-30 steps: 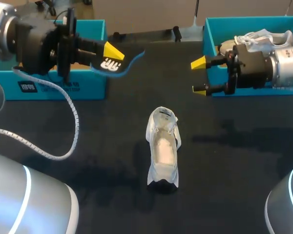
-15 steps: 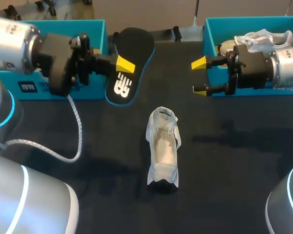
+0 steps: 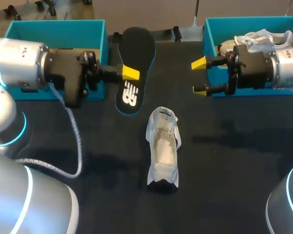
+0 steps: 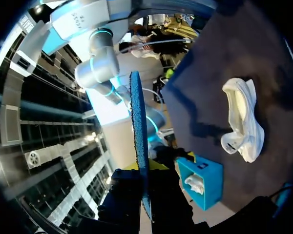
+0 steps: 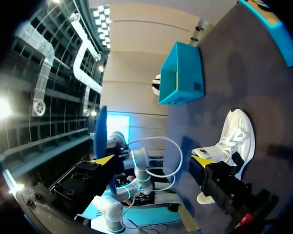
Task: Take the shoe out of the shoebox, open the shoe tongue, remove and reinsert the insole, then place the shoe into the shoebox
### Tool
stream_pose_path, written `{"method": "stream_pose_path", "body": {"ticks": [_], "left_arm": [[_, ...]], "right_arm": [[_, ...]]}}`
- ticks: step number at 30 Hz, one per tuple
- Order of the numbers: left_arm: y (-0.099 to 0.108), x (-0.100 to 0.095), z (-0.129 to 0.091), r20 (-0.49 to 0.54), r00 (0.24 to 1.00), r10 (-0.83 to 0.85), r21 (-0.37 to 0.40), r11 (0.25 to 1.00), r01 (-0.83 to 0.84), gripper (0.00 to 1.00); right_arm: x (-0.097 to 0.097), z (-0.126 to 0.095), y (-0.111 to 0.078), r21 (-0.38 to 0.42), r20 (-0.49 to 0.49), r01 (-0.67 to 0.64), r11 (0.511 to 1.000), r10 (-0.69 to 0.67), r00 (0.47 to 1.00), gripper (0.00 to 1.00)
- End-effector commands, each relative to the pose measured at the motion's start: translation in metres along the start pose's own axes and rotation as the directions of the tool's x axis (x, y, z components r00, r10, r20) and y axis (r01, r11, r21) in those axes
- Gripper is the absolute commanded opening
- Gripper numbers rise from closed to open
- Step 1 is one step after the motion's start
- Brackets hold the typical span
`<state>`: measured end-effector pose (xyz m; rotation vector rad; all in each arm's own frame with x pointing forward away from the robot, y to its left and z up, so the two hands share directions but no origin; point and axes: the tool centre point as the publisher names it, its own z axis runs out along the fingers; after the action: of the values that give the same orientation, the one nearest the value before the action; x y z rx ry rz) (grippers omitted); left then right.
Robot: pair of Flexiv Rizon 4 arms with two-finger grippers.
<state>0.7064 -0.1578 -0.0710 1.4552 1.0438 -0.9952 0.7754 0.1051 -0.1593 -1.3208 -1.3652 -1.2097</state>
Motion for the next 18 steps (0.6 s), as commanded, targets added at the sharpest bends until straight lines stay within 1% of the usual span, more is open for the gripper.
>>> {"method": "stream_pose_path", "body": {"ticks": [1,2,15,16,17,18], "left_arm": [[0.006,0.024,0.008,-0.002,1.000,-0.024,-0.035,0.999,0.024,0.00],[0.010,0.031,0.008,-0.012,0.999,-0.031,-0.043,0.999,0.030,0.00],[0.010,0.031,0.008,-0.012,0.999,-0.031,-0.043,0.999,0.030,0.00],[0.014,0.040,0.014,0.011,0.999,-0.039,-0.062,0.997,0.040,0.00],[0.017,0.045,0.017,-0.008,1.000,-0.030,-0.074,0.997,0.029,0.00],[0.021,0.052,0.023,-0.005,1.000,-0.023,-0.084,0.996,0.022,0.00]], "right_arm": [[0.000,0.002,0.000,-0.002,0.001,-0.001,1.000,0.001,1.000,1.00],[0.000,0.002,0.000,-0.002,0.001,-0.001,1.000,0.001,1.000,1.00],[0.000,0.002,0.000,-0.002,0.001,-0.001,1.000,0.001,1.000,1.00],[0.000,0.002,0.000,-0.002,0.001,-0.001,1.000,0.001,1.000,1.00],[0.000,0.002,0.000,-0.002,0.001,-0.001,1.000,0.001,1.000,1.00],[0.000,0.002,0.000,-0.002,0.001,-0.001,1.000,0.001,1.000,1.00]]}}
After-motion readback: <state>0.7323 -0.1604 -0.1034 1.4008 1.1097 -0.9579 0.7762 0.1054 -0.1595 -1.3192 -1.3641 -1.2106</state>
